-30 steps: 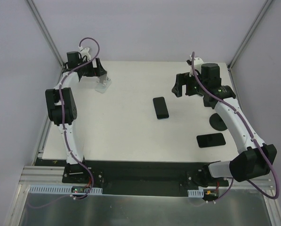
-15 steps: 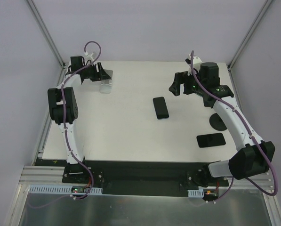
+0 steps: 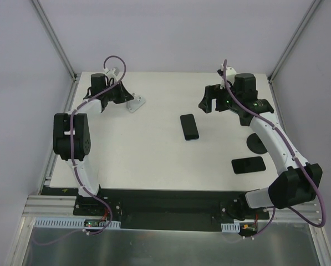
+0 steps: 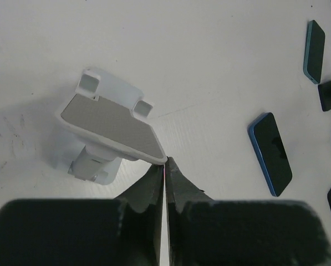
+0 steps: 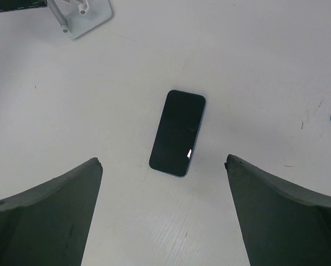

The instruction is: Place the phone on the phone stand

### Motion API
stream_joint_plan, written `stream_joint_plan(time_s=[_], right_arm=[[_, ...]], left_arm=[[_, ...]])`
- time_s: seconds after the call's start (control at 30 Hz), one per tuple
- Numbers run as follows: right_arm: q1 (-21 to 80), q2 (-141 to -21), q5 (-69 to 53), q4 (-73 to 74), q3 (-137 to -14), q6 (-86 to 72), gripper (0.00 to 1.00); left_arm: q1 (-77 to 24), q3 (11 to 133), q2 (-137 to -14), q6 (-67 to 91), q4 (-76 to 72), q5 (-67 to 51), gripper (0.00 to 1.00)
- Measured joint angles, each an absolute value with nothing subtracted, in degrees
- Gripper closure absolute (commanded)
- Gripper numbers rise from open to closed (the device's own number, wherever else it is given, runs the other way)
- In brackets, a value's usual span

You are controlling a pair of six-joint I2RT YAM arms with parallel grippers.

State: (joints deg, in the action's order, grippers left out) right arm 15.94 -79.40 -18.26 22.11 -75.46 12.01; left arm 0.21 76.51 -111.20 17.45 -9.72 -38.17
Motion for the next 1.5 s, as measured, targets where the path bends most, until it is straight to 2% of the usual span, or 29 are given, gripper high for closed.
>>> stream_joint_plan(time_s=[0.03, 0.07, 0.1, 0.17, 0.2, 0.3, 0.33, 0.5, 0.77, 0.9, 1.5], right_arm=[[15.9, -79.8, -18.3, 22.4, -75.6, 12.0, 0.04], [15.9, -80.2, -18.3, 22.5, -75.7, 12.0, 0.04], [15.9, -80.6, -18.2, 22.7, -75.7, 12.0, 0.04], [15.9, -81.3, -18.2, 23.1, -75.7, 12.0, 0.04], [15.9, -81.5, -18.2, 23.3, -75.7, 12.0, 0.04], [15.9, -81.7, -18.2, 23.6, -75.7, 12.0, 0.04], [15.9, -81.7, -18.2, 23.6, -75.7, 12.0, 0.04], [15.9, -82.3, -18.3, 23.6, -76.0, 12.0, 0.04], [15.9, -83.2, -17.3, 23.9, -76.4, 12.0, 0.04], [15.9, -83.2, -16.8, 23.9, -76.6, 12.0, 0.04], [15.9, -83.5, -15.3, 24.3, -76.6, 12.0, 0.04]], left_arm=[[-0.2, 75.9, -110.5, 17.8, -10.4, -37.5, 0.92], [-0.7, 75.0, -109.8, 18.3, -11.4, -36.4, 0.69], [-1.2, 74.2, -109.1, 19.0, -12.0, -35.3, 0.56], [-2.0, 72.5, -107.9, 20.2, -13.0, -33.5, 0.38], [-2.3, 71.5, -107.0, 20.9, -13.2, -32.3, 0.26], [-3.5, 67.5, -104.0, 23.4, -13.8, -26.9, 0.15], [-4.1, 66.2, -103.0, 24.3, -13.6, -25.0, 0.14], [-7.6, 64.9, -101.0, 29.6, -11.5, -16.3, 0.20], [-9.3, 72.8, -102.1, 39.3, -2.5, -8.6, 0.55], [-9.3, 74.7, -102.3, 43.4, -0.5, -6.7, 0.67], [-10.2, 80.6, -106.4, 48.8, 6.7, 0.8, 0.69]])
